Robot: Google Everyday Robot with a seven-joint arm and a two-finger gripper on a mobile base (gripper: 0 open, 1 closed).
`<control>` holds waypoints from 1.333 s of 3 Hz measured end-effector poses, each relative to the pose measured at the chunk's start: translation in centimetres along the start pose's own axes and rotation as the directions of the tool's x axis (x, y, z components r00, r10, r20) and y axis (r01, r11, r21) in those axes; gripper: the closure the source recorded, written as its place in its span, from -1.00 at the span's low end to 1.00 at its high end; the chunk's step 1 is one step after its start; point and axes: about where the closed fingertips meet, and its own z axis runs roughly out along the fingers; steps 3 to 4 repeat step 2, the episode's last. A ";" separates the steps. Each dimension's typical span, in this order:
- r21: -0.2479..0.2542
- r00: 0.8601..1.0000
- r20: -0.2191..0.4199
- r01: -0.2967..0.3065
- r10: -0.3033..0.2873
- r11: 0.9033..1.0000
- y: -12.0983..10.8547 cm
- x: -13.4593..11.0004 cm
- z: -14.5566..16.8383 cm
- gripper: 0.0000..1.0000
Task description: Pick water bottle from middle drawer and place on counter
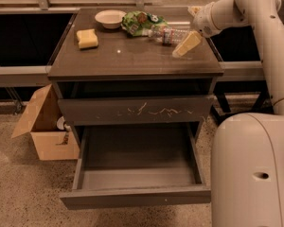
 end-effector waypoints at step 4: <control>-0.031 0.999 0.031 0.011 -0.010 0.999 4.5 -0.4 -0.8 -1.00</control>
Offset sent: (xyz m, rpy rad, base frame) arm -0.0829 0.0254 -0.0263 0.0346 0.0060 0.0537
